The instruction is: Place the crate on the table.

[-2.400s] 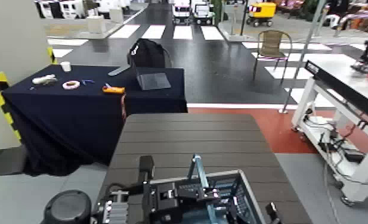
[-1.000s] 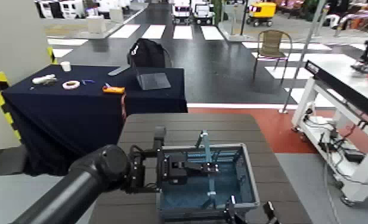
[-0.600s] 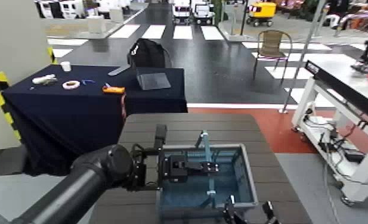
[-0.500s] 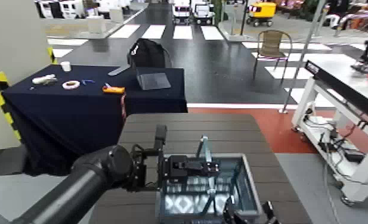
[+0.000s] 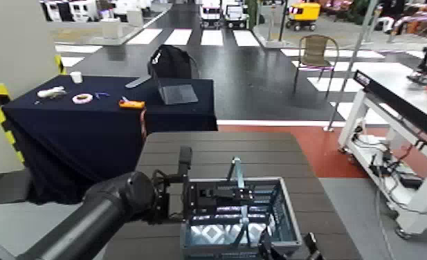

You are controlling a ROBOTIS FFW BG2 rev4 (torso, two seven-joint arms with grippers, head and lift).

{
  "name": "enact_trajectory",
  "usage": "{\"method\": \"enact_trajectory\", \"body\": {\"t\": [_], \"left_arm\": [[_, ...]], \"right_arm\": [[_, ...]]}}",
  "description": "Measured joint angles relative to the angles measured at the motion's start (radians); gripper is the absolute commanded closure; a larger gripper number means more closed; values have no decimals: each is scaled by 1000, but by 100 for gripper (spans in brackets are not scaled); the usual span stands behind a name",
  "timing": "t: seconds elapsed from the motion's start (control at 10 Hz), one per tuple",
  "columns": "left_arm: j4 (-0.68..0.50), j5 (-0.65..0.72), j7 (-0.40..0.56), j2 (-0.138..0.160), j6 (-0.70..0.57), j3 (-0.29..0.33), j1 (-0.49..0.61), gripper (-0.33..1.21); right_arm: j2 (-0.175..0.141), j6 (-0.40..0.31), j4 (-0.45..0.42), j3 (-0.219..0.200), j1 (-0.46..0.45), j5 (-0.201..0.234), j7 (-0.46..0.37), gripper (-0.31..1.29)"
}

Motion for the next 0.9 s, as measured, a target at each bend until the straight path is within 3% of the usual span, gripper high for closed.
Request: {"method": "enact_trajectory", "body": {"t": [0.1, 0.6, 0.9], "left_arm": [[8, 0, 0, -1, -13, -6, -2, 86], [21, 2, 6, -6, -72, 12, 1, 22], [-4, -29, 56, 2, -123, 60, 21, 12]], "right_arm": [[0, -2, 1, 1, -1, -1, 0, 14], [-3, -4, 1, 2, -2, -5, 0, 14], [-3, 0, -3, -2, 3, -6, 0, 14]]}}
